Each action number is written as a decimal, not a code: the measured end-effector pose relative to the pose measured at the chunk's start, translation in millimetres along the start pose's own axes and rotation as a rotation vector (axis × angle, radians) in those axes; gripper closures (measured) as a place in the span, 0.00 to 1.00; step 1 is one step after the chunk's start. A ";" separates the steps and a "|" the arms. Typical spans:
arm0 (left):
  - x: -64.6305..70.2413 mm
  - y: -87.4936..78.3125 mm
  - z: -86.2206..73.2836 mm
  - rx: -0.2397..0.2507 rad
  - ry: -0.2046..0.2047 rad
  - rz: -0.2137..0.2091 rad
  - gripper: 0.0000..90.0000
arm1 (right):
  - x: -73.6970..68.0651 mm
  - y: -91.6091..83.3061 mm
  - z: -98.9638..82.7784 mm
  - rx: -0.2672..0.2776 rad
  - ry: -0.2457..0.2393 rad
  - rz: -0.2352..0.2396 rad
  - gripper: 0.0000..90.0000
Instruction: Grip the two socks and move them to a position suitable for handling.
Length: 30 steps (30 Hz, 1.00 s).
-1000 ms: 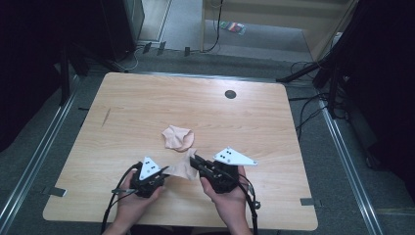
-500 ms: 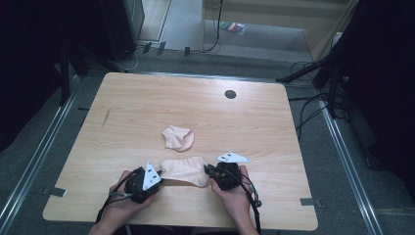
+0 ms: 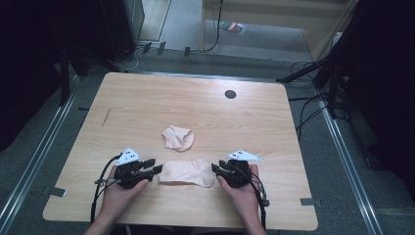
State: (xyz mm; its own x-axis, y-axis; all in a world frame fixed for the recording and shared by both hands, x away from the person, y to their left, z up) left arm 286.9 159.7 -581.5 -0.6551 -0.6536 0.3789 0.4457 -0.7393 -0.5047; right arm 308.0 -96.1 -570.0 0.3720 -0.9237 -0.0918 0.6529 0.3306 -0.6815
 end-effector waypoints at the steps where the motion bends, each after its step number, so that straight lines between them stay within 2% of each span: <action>1: 0.6 2.2 -0.9 -0.003 0.002 -0.002 0.66 | -1.2 1.6 -1.5 -0.008 -0.004 -0.001 0.71; 4: 4.6 13.2 -4.2 -0.040 0.021 0.011 0.71 | -8.7 8.1 -7.4 -0.033 -0.035 -0.001 0.72; 5: 5.7 16.2 -6.0 -0.059 0.025 0.014 0.75 | -11.4 9.8 -8.9 -0.036 -0.045 -0.002 0.75; 7: 4.7 20.5 -8.7 -0.081 0.017 0.031 0.88 | -14.5 12.2 -11.3 -0.040 -0.069 -0.017 0.86; 8: 4.7 20.4 -8.0 -0.073 0.011 0.017 0.93 | -15.6 12.4 -12.0 -0.043 -0.071 -0.015 0.93; 9: 4.1 19.6 -7.5 -0.073 0.008 0.017 0.97 | -16.7 12.1 -12.4 -0.049 -0.073 -0.005 0.94; 13: 3.4 9.7 -5.6 -0.077 0.039 0.032 1.00 | -16.9 6.9 -11.0 -0.047 -0.076 0.000 0.97; 15: 2.9 -1.3 -2.9 -0.075 0.060 0.044 1.00 | -15.3 3.0 -8.8 -0.039 -0.067 0.001 0.98; 18: 0.7 -16.1 -1.7 -0.082 0.079 0.084 1.00 | -12.9 -3.7 -7.5 -0.044 -0.051 0.025 0.98; 21: -1.9 -22.2 -4.2 -0.090 0.068 0.101 1.00 | -10.3 -9.8 -8.3 -0.059 -0.043 0.033 0.99; 23: -0.1 -19.6 -7.8 -0.096 0.059 0.062 1.00 | -9.2 -11.5 -9.2 -0.069 -0.051 0.029 0.99; 24: 4.4 -16.1 -10.0 -0.105 0.074 0.034 1.00 | -8.4 -10.7 -10.2 -0.076 -0.059 0.017 0.99; 25: 7.8 -13.7 -11.1 -0.110 0.081 0.005 1.00 | -8.4 -8.6 -12.1 -0.085 -0.065 0.021 0.99; 27: 14.8 -8.8 -13.1 -0.123 0.089 -0.038 1.00 | -11.5 -6.3 -15.2 -0.097 -0.086 0.059 0.98; 28: 18.5 -6.2 -12.9 -0.114 0.099 -0.057 0.98 | -11.2 -6.1 -15.1 -0.087 -0.086 0.047 0.97; 29: 19.2 -6.1 -11.7 -0.097 0.097 -0.057 0.87 | -9.8 -7.3 -12.2 -0.058 -0.060 0.045 0.88; 30: 19.4 -6.4 -10.1 -0.080 0.091 -0.060 0.79 | -9.9 -8.3 -10.5 -0.049 -0.044 0.062 0.81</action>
State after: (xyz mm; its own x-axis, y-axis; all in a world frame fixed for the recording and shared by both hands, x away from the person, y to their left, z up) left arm 265.1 153.4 -578.8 -0.7334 -0.5885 0.3402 0.3564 -0.7591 -0.5448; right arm 291.9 -91.8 -571.0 0.4404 -0.8918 -0.1037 0.5948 0.3763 -0.7103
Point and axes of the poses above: each handheld gripper's, and its own axes: y roughly forward along the jaws, z roughly out of its top, x roughly to its right, the point moved 7 cm from there along y, roughly forward along the jaws, and after that the axes turned 13 degrees about -z, right-handed, at the moved point
